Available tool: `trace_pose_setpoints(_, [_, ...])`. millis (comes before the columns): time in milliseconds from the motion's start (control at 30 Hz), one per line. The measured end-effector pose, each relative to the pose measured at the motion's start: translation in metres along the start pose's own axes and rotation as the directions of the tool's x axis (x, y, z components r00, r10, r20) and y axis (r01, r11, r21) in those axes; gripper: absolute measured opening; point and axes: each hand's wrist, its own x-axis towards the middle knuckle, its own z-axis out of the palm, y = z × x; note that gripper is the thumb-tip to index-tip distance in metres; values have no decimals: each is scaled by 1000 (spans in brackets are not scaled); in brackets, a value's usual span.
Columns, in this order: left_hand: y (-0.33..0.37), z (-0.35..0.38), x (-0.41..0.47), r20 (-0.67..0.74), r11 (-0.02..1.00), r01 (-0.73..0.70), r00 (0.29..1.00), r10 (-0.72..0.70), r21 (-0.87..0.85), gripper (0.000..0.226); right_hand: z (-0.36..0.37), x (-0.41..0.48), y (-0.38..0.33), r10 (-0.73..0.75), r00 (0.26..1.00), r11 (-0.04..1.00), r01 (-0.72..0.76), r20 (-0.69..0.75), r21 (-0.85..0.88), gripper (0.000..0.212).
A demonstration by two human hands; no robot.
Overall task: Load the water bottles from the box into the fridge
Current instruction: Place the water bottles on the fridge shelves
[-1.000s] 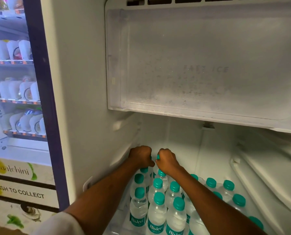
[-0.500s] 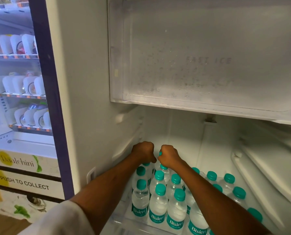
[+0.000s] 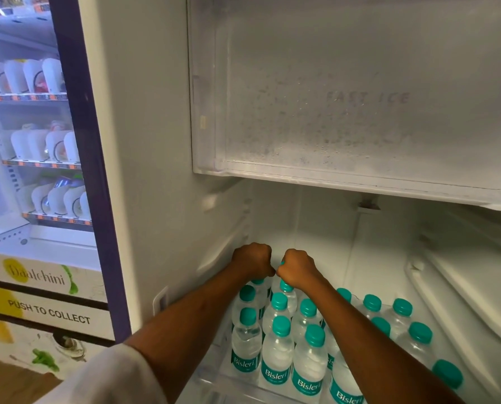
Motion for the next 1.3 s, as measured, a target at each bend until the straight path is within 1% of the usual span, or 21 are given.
trace_pose_setpoints(100, [-2, 3, -4, -48, 998, -5, 999, 2, -66, 41, -2, -4, 0, -33, 999, 997, 34, 8, -63, 26])
trace_pose_setpoints(200, [-2, 7, -13, -99, 988, -11, 995, -4, -153, 40, -6, -10, -3, -76, 997, 988, 73, -12, -139, 27])
trace_pose_setpoints(300, [-1, 9, -23, -157, 985, -20, 988, -8, -170, 43, -9, -16, -8, -106, 994, 972, 98, -26, -213, 25])
trace_pose_setpoints(433, [3, 6, -40, -225, 987, -35, 974, -1, -159, 42, -18, -21, -13, -119, 992, 943, 102, -37, -316, 29])
trace_pose_setpoints(500, [3, 2, -51, -264, 984, -46, 964, -1, -169, 43, -21, -26, -17, -155, 983, 919, 108, -98, -378, 33])
trace_pose_setpoints(600, [-1, -3, -76, -327, 974, -64, 945, -11, -218, 46, -24, -45, -28, -220, 942, 906, 102, -252, -411, 39])
trace_pose_setpoints(667, [-5, -3, -102, -394, 951, -120, 919, -2, -284, 43, -24, -69, -37, -276, 885, 910, 116, -375, -398, 40])
trace_pose_setpoints(733, [-8, -2, -137, -475, 904, -211, 880, 11, -371, 42, -17, -102, -45, -341, 790, 923, 177, -509, -342, 41])
trace_pose_setpoints(767, [-11, -1, -157, -503, 875, -248, 864, 6, -415, 44, -10, -119, -49, -345, 751, 933, 208, -562, -295, 43])
trace_pose_setpoints(833, [-18, 4, -198, -544, 833, -289, 839, -18, -472, 49, 5, -153, -58, -328, 715, 945, 257, -618, -204, 48])
trace_pose_setpoints(933, [-36, 24, -258, -583, 839, -298, 812, -28, -456, 54, 34, -201, -76, -350, 678, 929, 338, -646, -149, 49])
trace_pose_setpoints(1000, [-52, 42, -296, -587, 850, -289, 809, -30, -441, 52, 56, -232, -92, -384, 646, 903, 412, -660, -123, 46])
trace_pose_setpoints(1067, [-69, 60, -331, -608, 865, -272, 792, -47, -421, 47, 80, -263, -107, -416, 617, 868, 489, -668, -90, 44])
trace_pose_setpoints(1133, [-85, 79, -367, -625, 882, -216, 773, -107, -418, 45, 104, -294, -121, -455, 599, 839, 537, -659, -90, 40])
trace_pose_setpoints(1200, [-102, 99, -408, -619, 894, -142, 767, -173, -425, 51, 130, -326, -133, -496, 605, 813, 576, -623, -88, 42])
trace_pose_setpoints(1300, [-131, 133, -473, -572, 903, -18, 779, -256, -429, 58, 173, -378, -155, -579, 607, 752, 655, -544, -69, 44])
